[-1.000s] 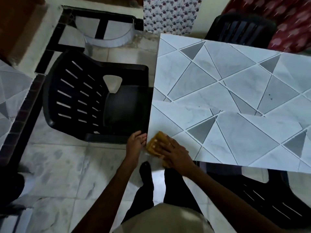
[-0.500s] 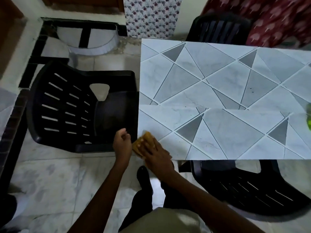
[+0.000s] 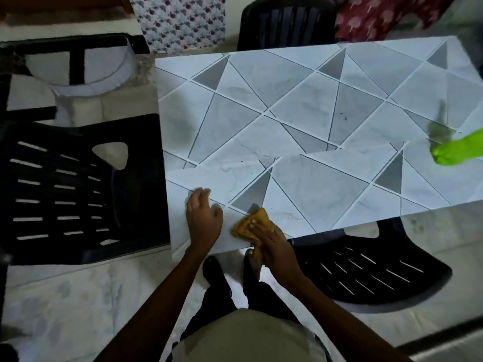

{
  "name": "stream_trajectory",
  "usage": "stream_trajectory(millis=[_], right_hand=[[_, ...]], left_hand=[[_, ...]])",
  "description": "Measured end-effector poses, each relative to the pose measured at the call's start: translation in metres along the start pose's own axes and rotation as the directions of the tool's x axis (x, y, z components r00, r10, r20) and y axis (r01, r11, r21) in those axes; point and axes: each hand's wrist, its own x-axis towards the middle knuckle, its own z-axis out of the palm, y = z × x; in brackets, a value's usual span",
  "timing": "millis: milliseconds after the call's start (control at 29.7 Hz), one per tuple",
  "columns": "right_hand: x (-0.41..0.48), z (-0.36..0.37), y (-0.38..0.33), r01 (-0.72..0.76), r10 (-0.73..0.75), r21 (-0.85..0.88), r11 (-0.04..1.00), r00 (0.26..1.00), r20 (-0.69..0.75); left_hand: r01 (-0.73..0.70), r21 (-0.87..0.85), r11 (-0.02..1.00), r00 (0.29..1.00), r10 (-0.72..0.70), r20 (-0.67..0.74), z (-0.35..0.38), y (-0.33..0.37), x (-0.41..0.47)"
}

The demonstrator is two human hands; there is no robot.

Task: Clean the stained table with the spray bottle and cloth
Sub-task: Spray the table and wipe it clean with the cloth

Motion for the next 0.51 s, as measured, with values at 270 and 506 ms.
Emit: stream_trajectory(millis=[270,506], right_hand=[[0.033,-0.098,0.049,-0.372,0.416,0.193,0.908,0.745,-0.522],[0.14,-0.117,0.133,-0.335,0.349,0.115,0.935,0.817,-0.458]], left_hand=[[0.026,0.147,0.989,0.999,-0.021,-0.034,0.013,0.011,0.001],[0.067,0.116,0.991,0.995,-0.059,-0.076,0.009,0.008,-0.005]])
